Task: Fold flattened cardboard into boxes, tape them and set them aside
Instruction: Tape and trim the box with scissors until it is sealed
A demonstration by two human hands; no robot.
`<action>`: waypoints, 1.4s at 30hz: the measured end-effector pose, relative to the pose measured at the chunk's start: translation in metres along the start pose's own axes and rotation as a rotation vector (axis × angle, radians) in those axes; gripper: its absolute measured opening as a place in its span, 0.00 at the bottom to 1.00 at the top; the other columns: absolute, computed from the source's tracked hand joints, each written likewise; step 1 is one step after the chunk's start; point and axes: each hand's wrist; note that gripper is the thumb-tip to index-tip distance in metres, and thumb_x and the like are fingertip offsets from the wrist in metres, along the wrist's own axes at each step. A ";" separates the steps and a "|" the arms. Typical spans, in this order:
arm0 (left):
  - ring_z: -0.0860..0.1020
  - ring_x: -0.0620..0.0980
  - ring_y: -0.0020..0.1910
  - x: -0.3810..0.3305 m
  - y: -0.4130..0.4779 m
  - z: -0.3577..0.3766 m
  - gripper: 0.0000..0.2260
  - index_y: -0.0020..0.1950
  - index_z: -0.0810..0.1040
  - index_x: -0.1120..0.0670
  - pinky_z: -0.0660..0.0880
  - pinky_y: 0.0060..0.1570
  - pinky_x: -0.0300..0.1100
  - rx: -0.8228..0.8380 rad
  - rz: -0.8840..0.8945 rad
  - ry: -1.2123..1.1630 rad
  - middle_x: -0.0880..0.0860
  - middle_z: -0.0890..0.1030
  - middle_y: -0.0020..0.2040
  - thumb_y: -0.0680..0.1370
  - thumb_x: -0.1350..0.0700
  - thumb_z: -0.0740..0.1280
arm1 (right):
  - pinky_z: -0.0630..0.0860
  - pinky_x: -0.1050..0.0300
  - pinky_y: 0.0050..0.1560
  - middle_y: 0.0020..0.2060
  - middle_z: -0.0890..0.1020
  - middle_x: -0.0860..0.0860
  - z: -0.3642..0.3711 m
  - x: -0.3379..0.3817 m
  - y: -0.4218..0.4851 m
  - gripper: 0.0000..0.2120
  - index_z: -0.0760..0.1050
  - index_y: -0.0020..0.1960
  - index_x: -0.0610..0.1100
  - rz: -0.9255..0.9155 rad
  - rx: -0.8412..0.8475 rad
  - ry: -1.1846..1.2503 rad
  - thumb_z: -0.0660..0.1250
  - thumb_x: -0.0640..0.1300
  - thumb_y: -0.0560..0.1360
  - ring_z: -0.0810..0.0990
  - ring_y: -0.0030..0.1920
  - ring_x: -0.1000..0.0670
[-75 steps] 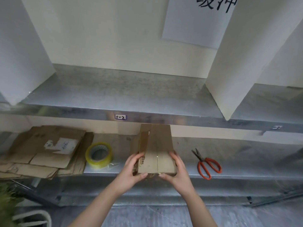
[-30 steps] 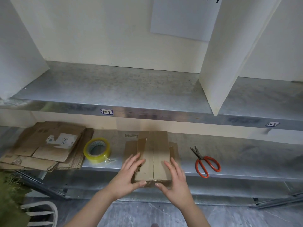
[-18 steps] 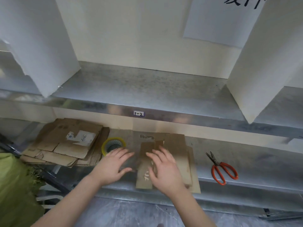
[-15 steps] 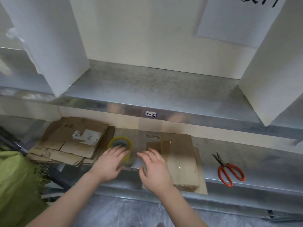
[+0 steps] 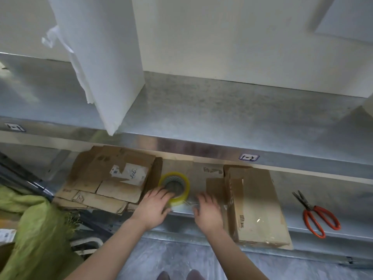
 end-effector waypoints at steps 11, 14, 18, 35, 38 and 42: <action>0.80 0.46 0.52 0.008 0.017 -0.002 0.21 0.44 0.75 0.45 0.76 0.56 0.48 -0.002 0.075 0.026 0.44 0.81 0.44 0.57 0.47 0.81 | 0.64 0.56 0.47 0.50 0.78 0.50 -0.008 0.001 0.001 0.06 0.75 0.52 0.47 0.012 -0.035 0.052 0.60 0.45 0.79 0.73 0.54 0.48; 0.77 0.50 0.55 0.010 0.017 -0.007 0.14 0.53 0.77 0.50 0.69 0.65 0.52 0.002 0.088 -0.152 0.49 0.80 0.52 0.70 0.51 0.75 | 0.64 0.57 0.43 0.48 0.77 0.50 -0.011 0.005 -0.013 0.05 0.72 0.52 0.46 0.054 -0.082 0.132 0.58 0.44 0.79 0.73 0.51 0.49; 0.69 0.50 0.64 0.007 0.010 -0.024 0.20 0.68 0.70 0.53 0.62 0.63 0.40 0.034 -0.004 -0.407 0.51 0.74 0.64 0.78 0.47 0.62 | 0.71 0.55 0.43 0.43 0.78 0.52 -0.029 0.011 -0.026 0.02 0.73 0.48 0.47 0.073 -0.195 0.343 0.62 0.44 0.77 0.77 0.44 0.50; 0.77 0.40 0.53 -0.082 -0.086 -0.069 0.23 0.58 0.78 0.43 0.73 0.50 0.33 -0.032 -0.188 -0.895 0.37 0.79 0.53 0.65 0.43 0.78 | 0.72 0.62 0.35 0.25 0.80 0.57 -0.091 -0.018 -0.106 0.12 0.74 0.33 0.49 0.041 0.026 0.569 0.74 0.48 0.71 0.77 0.28 0.61; 0.75 0.37 0.55 -0.110 -0.089 -0.068 0.23 0.59 0.78 0.41 0.72 0.52 0.33 -0.041 -0.192 -0.852 0.36 0.79 0.53 0.66 0.45 0.78 | 0.74 0.60 0.39 0.28 0.82 0.53 -0.101 -0.041 -0.127 0.11 0.75 0.34 0.49 0.038 -0.008 0.601 0.74 0.46 0.71 0.78 0.30 0.57; 0.70 0.35 0.58 -0.138 -0.089 -0.067 0.32 0.65 0.73 0.38 0.64 0.58 0.35 -0.014 -0.172 -0.385 0.38 0.76 0.58 0.64 0.29 0.64 | 0.72 0.65 0.36 0.26 0.80 0.54 -0.122 -0.070 -0.155 0.10 0.76 0.34 0.49 -0.011 -0.018 0.639 0.75 0.45 0.70 0.76 0.29 0.59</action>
Point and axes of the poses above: each hand's wrist, its own y-axis towards the middle knuckle, its own z-axis out of the palm, x = y × z
